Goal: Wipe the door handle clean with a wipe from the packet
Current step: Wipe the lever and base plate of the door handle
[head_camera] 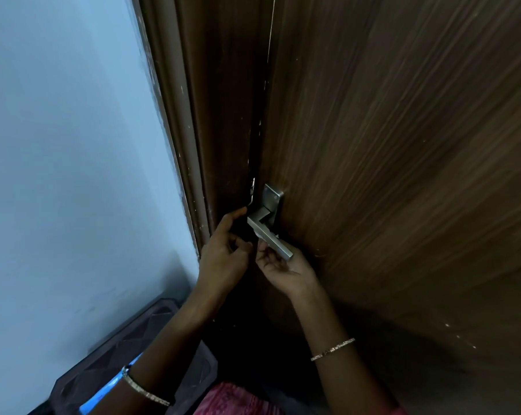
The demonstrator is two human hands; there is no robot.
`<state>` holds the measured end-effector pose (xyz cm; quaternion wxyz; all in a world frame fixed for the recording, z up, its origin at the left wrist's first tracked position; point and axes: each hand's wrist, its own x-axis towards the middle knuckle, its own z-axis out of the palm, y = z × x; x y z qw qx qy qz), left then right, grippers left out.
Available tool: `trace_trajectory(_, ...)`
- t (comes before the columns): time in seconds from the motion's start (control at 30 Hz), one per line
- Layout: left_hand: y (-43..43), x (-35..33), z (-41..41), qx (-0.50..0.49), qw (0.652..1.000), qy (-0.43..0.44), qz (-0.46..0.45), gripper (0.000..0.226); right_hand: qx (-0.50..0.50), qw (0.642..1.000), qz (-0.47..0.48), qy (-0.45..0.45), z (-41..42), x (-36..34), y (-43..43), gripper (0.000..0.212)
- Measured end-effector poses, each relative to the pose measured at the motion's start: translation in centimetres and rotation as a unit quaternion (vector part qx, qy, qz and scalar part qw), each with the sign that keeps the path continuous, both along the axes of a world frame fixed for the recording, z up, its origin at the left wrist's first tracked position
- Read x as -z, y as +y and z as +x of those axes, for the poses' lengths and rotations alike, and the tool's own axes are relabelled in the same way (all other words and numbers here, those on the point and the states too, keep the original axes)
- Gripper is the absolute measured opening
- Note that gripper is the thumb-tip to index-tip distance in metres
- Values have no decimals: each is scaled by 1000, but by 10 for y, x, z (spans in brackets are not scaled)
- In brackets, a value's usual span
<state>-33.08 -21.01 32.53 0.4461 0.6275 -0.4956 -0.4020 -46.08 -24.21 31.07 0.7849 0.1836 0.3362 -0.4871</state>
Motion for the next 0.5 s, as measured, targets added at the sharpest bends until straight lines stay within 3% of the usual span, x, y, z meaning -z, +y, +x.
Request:
trace_trajectory(0.17, -4, 0, -2, 11, 1000, -11, 12, 58, 15, 1000, 10, 21, -5, -5, 7, 38)
trace_trajectory(0.33, -10, -3, -3, 11, 1000, -20, 2, 49, 39, 996, -19, 78, 3, -10, 9, 9)
trace_trajectory(0.5, -15, -1, -3, -2, 1000, -5, -3, 42, 38, 978, -54, 199, 4, -22, 12, 23)
